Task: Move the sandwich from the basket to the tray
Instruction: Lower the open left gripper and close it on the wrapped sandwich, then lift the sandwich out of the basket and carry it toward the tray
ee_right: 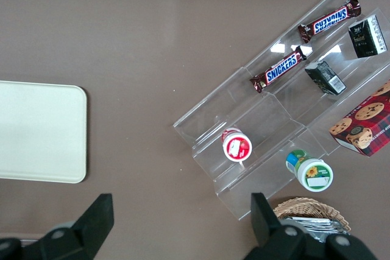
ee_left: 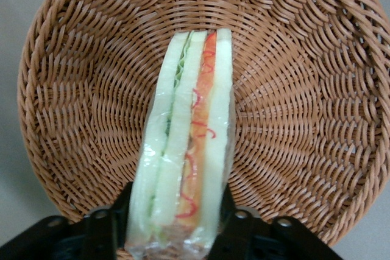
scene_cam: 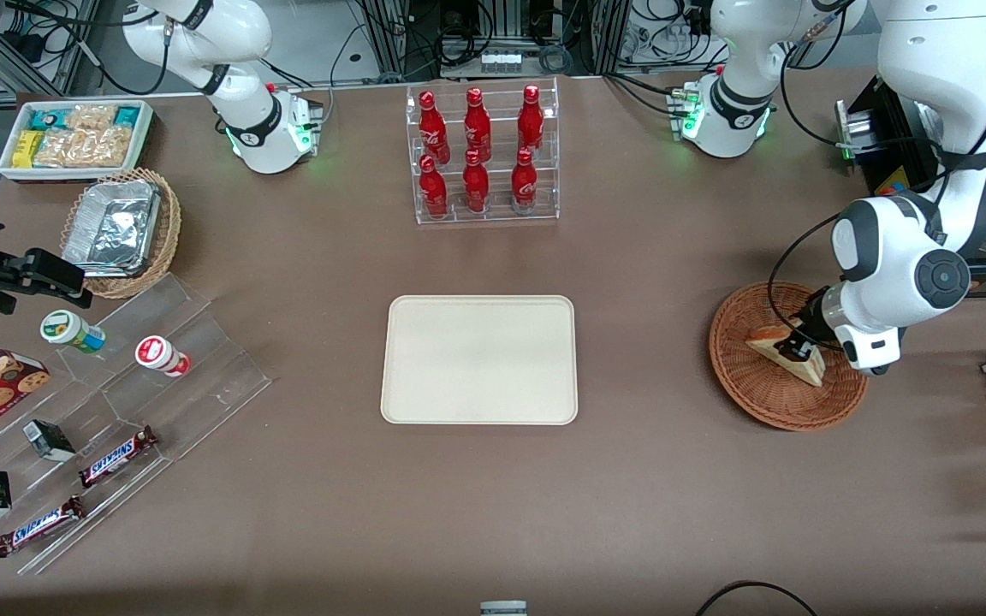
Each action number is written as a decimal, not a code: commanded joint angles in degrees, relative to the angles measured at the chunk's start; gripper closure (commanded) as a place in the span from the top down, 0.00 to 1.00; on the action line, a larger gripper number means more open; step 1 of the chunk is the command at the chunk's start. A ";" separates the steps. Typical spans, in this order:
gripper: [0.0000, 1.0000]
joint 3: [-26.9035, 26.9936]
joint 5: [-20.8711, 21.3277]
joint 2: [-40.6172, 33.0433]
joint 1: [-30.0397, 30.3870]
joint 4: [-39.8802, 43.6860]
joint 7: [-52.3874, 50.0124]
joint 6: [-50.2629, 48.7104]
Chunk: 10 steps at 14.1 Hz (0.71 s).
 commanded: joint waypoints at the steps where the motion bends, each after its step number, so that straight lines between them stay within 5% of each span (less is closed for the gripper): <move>1: 0.25 0.23 -0.56 -0.64 -0.34 -0.30 -0.84 0.73; 5: 0.21 0.23 3.02 -4.66 -1.47 2.33 0.30 -7.84; 10: 0.21 0.06 5.42 -5.83 -6.39 17.25 2.92 -27.72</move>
